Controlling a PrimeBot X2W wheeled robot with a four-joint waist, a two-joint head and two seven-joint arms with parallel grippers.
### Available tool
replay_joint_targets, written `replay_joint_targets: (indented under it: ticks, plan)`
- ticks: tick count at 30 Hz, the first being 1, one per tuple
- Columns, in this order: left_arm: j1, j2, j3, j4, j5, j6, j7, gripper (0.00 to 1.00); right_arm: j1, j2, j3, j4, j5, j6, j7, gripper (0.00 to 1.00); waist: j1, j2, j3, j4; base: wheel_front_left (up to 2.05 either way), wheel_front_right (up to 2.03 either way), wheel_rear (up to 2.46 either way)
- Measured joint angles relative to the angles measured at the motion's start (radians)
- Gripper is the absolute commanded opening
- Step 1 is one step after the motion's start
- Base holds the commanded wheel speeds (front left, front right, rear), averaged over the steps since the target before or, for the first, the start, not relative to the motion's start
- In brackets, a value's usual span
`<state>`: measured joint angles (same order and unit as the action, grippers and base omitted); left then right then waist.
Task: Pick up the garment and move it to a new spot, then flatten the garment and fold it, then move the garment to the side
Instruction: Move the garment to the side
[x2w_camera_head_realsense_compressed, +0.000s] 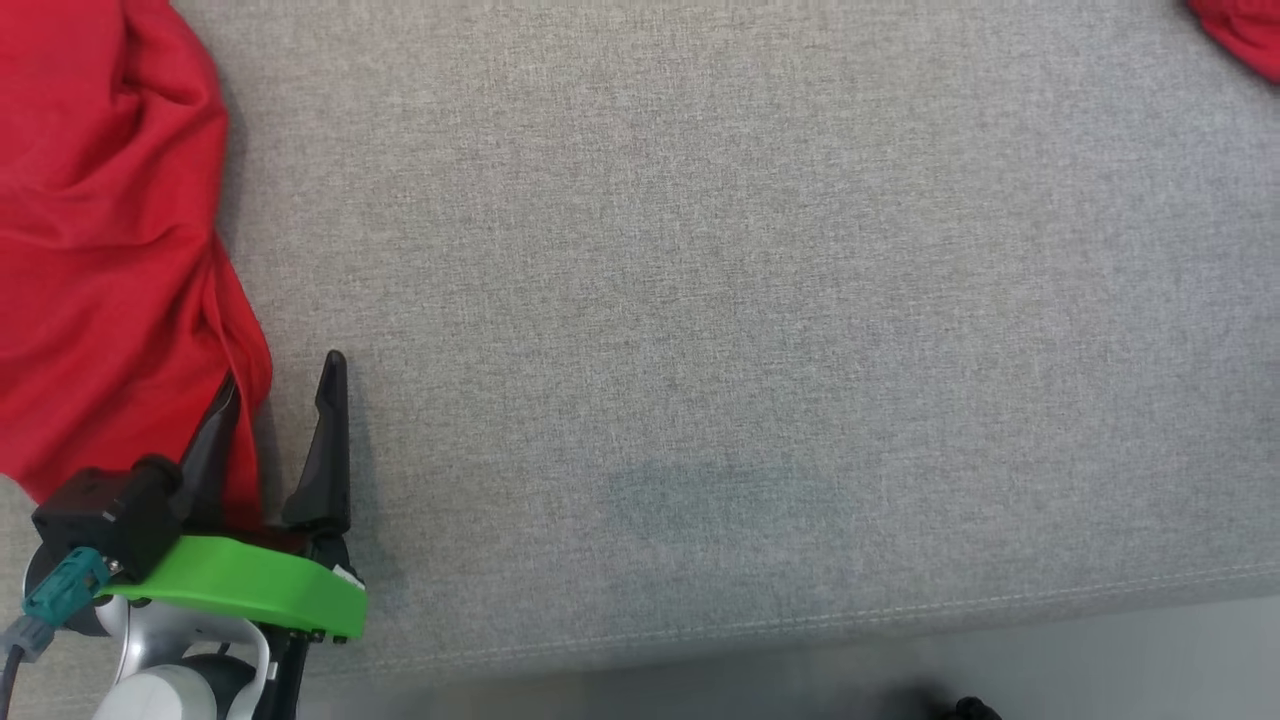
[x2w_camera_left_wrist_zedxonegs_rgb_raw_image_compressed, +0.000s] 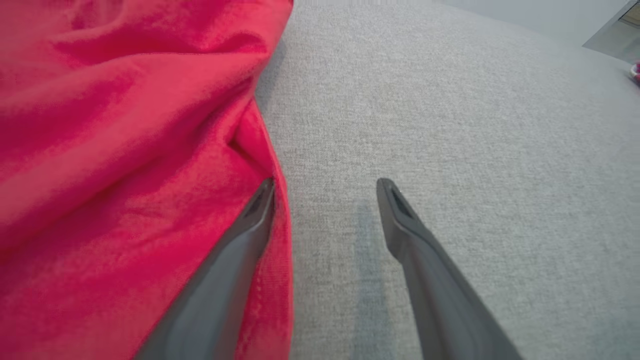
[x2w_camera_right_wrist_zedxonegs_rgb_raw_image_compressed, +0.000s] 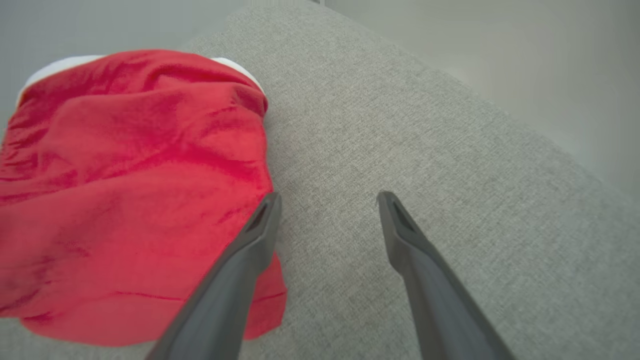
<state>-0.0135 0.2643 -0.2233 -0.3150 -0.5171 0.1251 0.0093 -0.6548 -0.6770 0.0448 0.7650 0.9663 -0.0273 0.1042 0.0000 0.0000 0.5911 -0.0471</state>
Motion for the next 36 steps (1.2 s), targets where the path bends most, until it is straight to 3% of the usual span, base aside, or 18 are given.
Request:
replay_joint_targets:
  ticks: [9, 17, 23, 25, 30, 36]
  plan:
    - [-0.002, -0.048, -0.002, 0.042, -0.015, 0.0, -0.03, 1.0, 0.002, -0.032, 0.014, -0.065, -0.076, 0.053, -0.141, 1.0, 0.0, 0.0, -0.074, 0.006, 0.0, 0.0, 0.0]
    - [-0.002, -0.068, 0.011, 0.082, -0.018, 0.0, -0.077, 1.0, 0.04, -0.064, 0.079, -0.204, -0.236, 0.068, -0.322, 1.0, 0.0, 0.0, -0.164, 0.027, 0.0, 0.0, 0.0]
    - [-0.001, -0.08, 0.025, 0.114, -0.018, 0.0, -0.1, 1.0, 0.12, -0.055, 0.12, -0.269, -0.317, 0.025, -0.365, 1.0, 0.0, 0.0, -0.226, 0.052, 0.0, 0.0, 0.0]
    - [0.003, -0.079, 0.029, 0.131, -0.016, 0.0, -0.108, 1.0, 0.154, -0.024, 0.137, -0.299, -0.327, 0.019, -0.364, 1.0, 0.0, 0.0, -0.251, 0.064, 0.0, 0.0, 0.0]
    - [0.048, -0.064, 0.046, 0.186, -0.001, 0.0, -0.126, 1.0, 0.245, 0.086, 0.2, -0.38, -0.393, -0.047, -0.363, 1.0, 0.0, 0.0, -0.328, 0.1, 0.0, 0.0, 0.0]
    - [0.057, -0.03, 0.013, 0.224, 0.056, -0.002, -0.133, 1.0, 0.378, 0.161, 0.225, -0.426, -0.416, -0.073, -0.363, 1.0, 0.0, 0.0, -0.406, 0.138, 0.0, 0.0, 0.0]
